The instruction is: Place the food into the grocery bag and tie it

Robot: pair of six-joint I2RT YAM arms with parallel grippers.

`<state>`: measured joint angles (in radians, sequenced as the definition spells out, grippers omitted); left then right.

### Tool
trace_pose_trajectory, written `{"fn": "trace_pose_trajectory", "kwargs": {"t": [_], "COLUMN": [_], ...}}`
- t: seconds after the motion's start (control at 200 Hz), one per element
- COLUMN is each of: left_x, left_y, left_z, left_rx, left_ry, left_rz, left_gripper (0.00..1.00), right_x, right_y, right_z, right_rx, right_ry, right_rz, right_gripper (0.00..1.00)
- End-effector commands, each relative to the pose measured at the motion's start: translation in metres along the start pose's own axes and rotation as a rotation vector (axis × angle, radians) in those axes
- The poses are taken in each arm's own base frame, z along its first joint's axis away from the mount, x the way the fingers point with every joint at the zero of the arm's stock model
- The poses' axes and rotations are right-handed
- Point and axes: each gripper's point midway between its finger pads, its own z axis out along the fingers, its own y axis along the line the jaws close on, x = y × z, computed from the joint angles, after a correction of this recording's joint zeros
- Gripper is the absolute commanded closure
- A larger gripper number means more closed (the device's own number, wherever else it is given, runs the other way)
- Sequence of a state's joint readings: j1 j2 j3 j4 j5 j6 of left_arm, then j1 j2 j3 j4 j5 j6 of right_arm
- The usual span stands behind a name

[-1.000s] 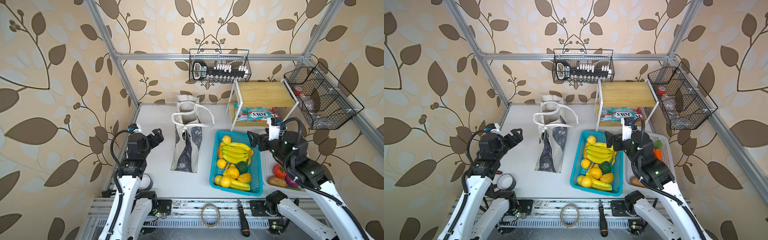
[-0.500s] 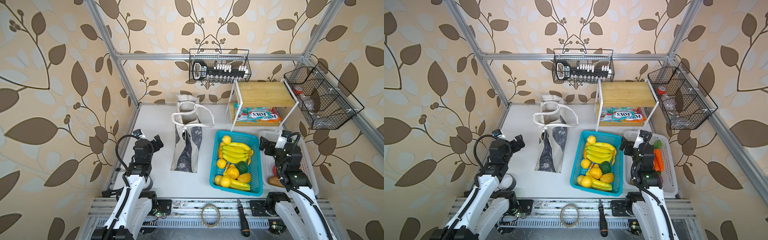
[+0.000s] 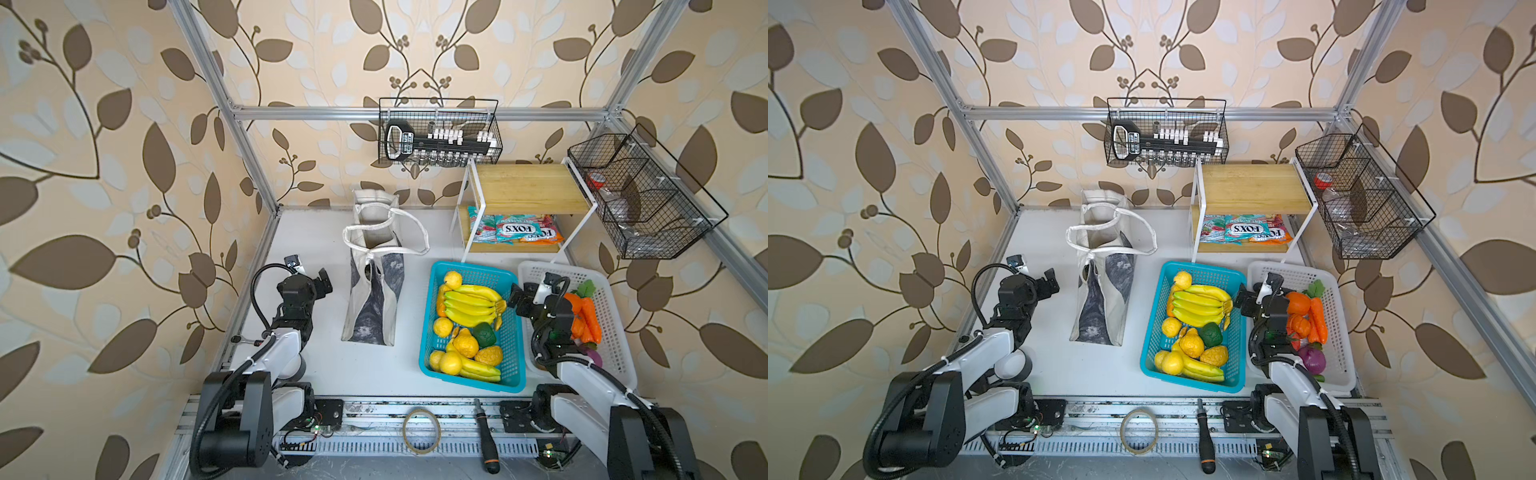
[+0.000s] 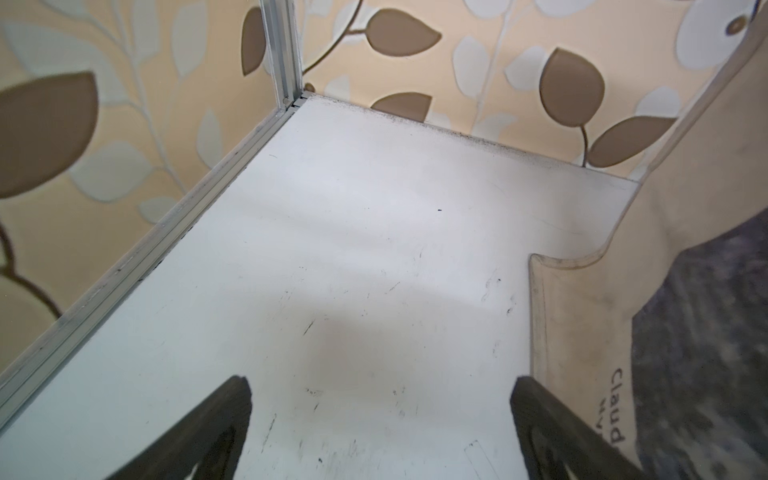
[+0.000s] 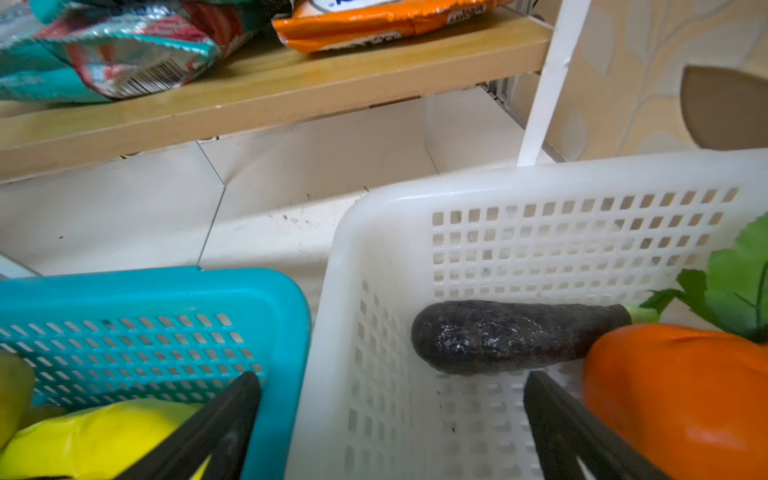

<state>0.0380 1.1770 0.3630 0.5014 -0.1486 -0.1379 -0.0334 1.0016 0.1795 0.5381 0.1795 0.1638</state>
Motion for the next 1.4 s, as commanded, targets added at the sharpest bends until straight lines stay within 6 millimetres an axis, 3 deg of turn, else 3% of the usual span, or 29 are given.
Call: {"fn": "trace_pose_trajectory", "kwargs": {"t": [0.0, 0.37, 0.52, 0.63, 0.7, 0.825, 0.87, 0.975, 1.005, 1.4], "left_x": [-0.026, -0.03, -0.014, -0.008, -0.006, 0.021, 0.024, 0.028, 0.04, 0.043], "left_y": [-0.013, -0.015, -0.024, -0.014, -0.014, -0.013, -0.021, -0.012, -0.013, -0.021], "left_z": [0.005, 0.026, 0.018, 0.016, 0.019, 0.037, 0.031, 0.028, 0.036, 0.041], "left_rx": [0.052, 0.056, 0.123, 0.093, 0.101, 0.118, 0.174, 0.119, 0.119, 0.096], "left_ry": [-0.121, -0.045, 0.024, 0.039, 0.026, 0.074, 0.022, 0.003, 0.054, 0.077], "left_rz": [0.022, 0.064, 0.047, 0.035, 0.033, 0.035, 0.066, 0.04, 0.057, 0.105], "left_gripper": [0.01, 0.01, 0.01, 0.01, 0.01, 0.01, 0.01, 0.01, 0.01, 0.01], "right_x": [-0.035, -0.025, -0.023, -0.023, -0.022, -0.017, -0.014, -0.015, -0.013, -0.013], "right_y": [0.002, 0.005, 0.005, 0.005, 0.008, 0.012, 0.013, 0.014, 0.014, 0.018], "right_z": [0.001, 0.017, 0.017, 0.016, 0.015, 0.015, 0.017, 0.021, 0.022, 0.021], "right_rx": [0.05, 0.029, 0.033, 0.039, 0.022, 0.005, 0.004, 0.001, 0.003, 0.019], "right_ry": [-0.149, -0.172, -0.168, -0.173, -0.179, -0.214, -0.173, -0.179, -0.159, -0.163], "right_rz": [-0.063, -0.045, -0.046, -0.048, -0.055, -0.066, -0.072, -0.077, -0.081, -0.111], "right_gripper": [0.0, 0.0, 0.0, 0.0, 0.0, 0.0, 0.0, 0.0, 0.0, 0.0]}}
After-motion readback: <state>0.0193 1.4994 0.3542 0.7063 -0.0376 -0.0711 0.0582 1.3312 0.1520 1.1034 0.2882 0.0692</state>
